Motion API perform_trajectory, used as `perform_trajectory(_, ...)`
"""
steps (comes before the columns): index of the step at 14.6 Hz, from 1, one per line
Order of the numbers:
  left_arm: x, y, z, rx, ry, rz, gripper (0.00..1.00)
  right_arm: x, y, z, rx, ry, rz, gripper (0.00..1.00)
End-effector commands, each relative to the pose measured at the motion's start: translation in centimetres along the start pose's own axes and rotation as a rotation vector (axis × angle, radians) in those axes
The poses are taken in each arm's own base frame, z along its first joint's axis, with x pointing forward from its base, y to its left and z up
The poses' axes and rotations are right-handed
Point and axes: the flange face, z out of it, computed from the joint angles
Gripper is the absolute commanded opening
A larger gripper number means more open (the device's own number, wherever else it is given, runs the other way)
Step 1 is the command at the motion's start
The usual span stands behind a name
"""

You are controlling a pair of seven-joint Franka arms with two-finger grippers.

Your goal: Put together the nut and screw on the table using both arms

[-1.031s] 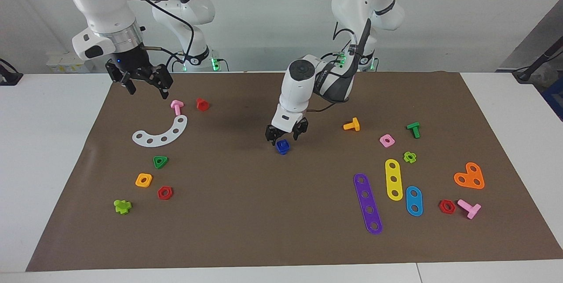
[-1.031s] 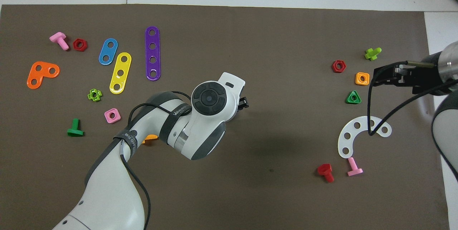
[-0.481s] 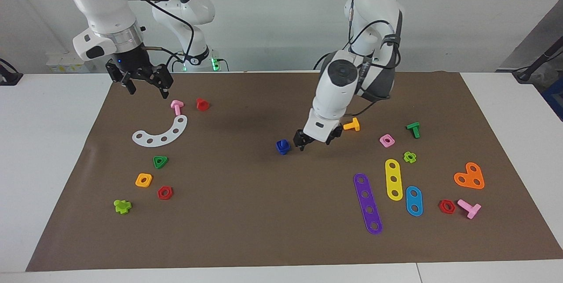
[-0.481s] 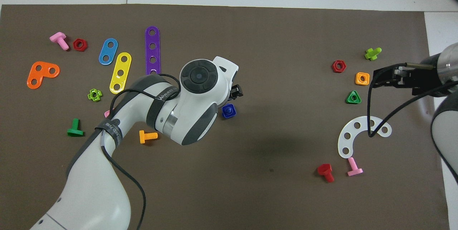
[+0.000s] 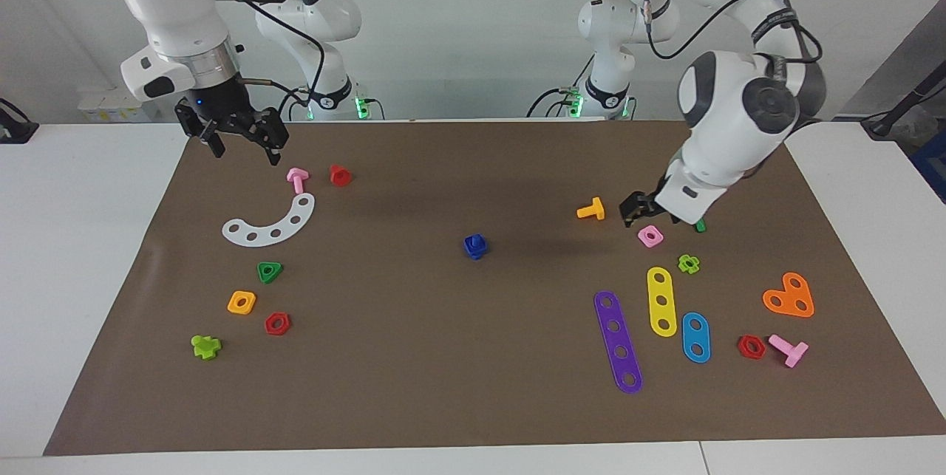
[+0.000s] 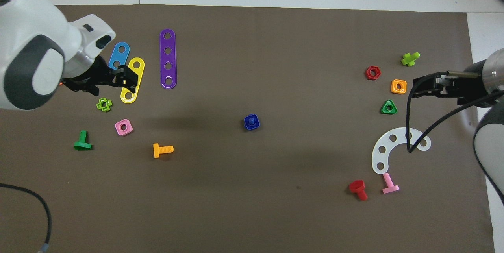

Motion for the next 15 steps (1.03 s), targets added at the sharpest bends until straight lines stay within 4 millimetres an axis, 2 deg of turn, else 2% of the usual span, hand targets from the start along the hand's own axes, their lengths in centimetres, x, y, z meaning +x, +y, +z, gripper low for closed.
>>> perform_trajectory(1,-1.7,-4.6,-0.8,0.102,-0.026,0.048,1.00,-0.4,0.1,-2.1,-0.007,-0.009,-0.030,1.00)
perform_trajectory(2,-2.0,-5.6,-1.3,0.119,-0.023,0.069,1.00,-0.4,0.2,-2.7,-0.006,-0.014,-0.031,1.00)
perform_trajectory(5,-3.4,-7.5,-4.7,0.111,0.033,0.092,1.00,-0.1,-0.4,-2.4,-0.005,-0.028,-0.098,1.00)
perform_trajectory(9,-6.0,-7.4,-9.2,0.072,0.117,0.077,1.00,-0.3,-0.6,-2.0,0.005,-0.042,-0.109,1.00)
perform_trajectory(11,-6.4,-7.0,-10.4,0.034,0.143,0.074,1.00,-0.6,-0.5,-1.8,0.003,-0.048,-0.109,1.00)
perform_trajectory(15,-6.5,-7.4,-10.6,0.026,0.155,0.065,1.00,-0.9,-1.2,-1.4,0.004,-0.054,-0.127,1.00)
